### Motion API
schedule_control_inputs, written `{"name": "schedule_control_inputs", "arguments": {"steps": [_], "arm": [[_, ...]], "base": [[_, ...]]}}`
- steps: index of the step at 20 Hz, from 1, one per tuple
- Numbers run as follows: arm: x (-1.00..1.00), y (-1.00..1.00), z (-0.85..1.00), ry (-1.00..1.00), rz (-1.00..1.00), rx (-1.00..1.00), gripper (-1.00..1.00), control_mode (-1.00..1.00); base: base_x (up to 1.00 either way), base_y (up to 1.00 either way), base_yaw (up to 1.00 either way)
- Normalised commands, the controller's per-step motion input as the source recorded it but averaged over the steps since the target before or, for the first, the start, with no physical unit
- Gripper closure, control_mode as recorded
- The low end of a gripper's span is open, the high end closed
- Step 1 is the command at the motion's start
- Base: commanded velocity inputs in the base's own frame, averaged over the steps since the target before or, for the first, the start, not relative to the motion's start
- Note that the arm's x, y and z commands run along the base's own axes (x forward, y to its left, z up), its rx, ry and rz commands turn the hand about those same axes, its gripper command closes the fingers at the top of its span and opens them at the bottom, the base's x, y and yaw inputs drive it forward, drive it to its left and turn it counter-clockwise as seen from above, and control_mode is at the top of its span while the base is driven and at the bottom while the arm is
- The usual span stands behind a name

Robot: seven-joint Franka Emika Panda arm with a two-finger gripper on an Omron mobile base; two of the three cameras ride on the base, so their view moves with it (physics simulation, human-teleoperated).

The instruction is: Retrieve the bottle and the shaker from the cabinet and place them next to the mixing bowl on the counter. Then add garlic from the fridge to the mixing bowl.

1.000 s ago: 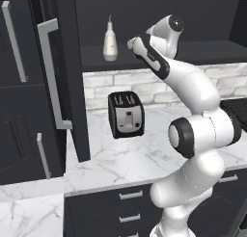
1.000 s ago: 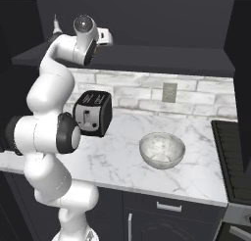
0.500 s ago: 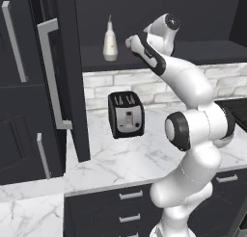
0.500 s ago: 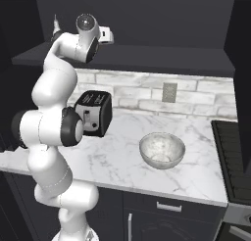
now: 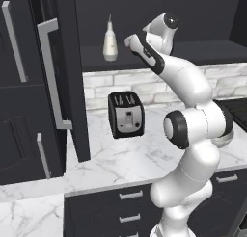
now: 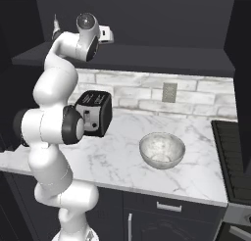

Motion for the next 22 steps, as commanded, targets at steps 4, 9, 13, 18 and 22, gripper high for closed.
{"name": "schedule_control_inputs", "arguments": {"steps": [4,9,13,18,22], "arm": [[0.0,0.0,0.0,0.0,0.0,0.0,1.0,-1.0],[0.0,0.0,0.0,0.0,0.0,0.0,1.0,-1.0],[-0.16,0.0,-0.05,0.0,0.0,0.0,1.0,-1.0],[-0.63,0.0,-0.05,-0.01,0.04,0.0,1.0,-1.0],[-0.97,0.0,0.0,-0.13,0.07,0.0,1.0,-1.0]], "base": [[0.0,0.0,0.0],[0.0,0.0,0.0],[0.0,0.0,0.0],[0.0,0.0,0.0],[0.0,0.0,0.0]]}}
